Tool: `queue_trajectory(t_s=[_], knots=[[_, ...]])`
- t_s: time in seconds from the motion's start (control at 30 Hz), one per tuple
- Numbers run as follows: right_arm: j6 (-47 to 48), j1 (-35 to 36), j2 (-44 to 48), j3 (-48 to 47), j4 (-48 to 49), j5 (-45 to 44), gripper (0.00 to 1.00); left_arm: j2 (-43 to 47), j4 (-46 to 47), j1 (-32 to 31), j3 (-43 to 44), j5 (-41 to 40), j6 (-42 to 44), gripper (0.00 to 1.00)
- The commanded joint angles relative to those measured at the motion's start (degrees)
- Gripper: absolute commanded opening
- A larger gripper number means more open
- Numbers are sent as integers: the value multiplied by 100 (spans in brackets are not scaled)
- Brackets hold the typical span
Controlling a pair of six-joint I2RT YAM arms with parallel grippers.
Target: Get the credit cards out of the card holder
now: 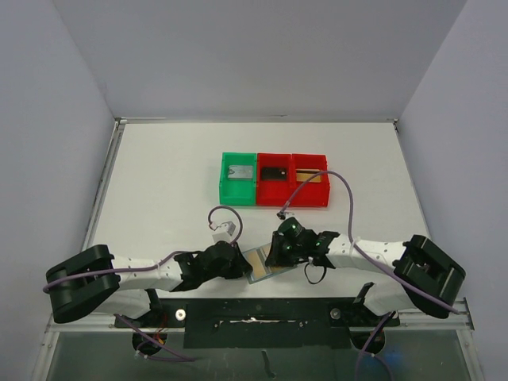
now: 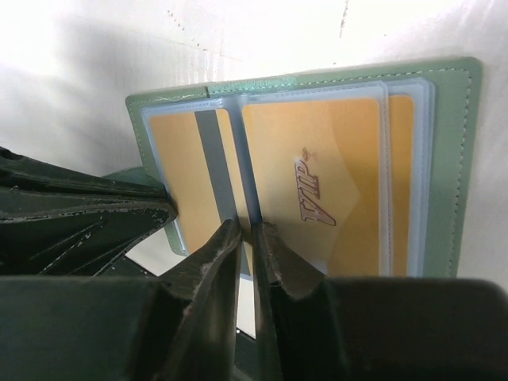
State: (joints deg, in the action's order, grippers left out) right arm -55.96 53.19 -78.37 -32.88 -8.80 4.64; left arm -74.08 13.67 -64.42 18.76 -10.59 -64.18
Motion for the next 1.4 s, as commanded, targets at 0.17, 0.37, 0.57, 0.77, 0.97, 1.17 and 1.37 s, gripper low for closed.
queue_trajectory(t_s=[0.17,0.37,0.57,0.77,0.97,1.17,1.37], knots=[[-157,-470,704,705,1446,1047,0,-286,-829,-26,-22,-28,86,6],[-103,-956,1151,1126,1651,1480,0,-351,-1094,-26,73,-132,134,4],[86,-1304,1338,1356,1518,1731,0,-352,-1137,-13,90,-178,176,3],[296,-1591,1334,1468,1406,1838,0,-304,-1160,-18,103,-189,196,3],[306,-1663,1277,1491,1477,1899,0,147,-1363,-18,416,-100,332,31],[174,-1663,1177,1550,1695,1891,0,577,-1440,-19,1091,-170,674,47],[160,-1663,1160,1548,1689,1878,0,230,-661,45,1114,131,769,39]])
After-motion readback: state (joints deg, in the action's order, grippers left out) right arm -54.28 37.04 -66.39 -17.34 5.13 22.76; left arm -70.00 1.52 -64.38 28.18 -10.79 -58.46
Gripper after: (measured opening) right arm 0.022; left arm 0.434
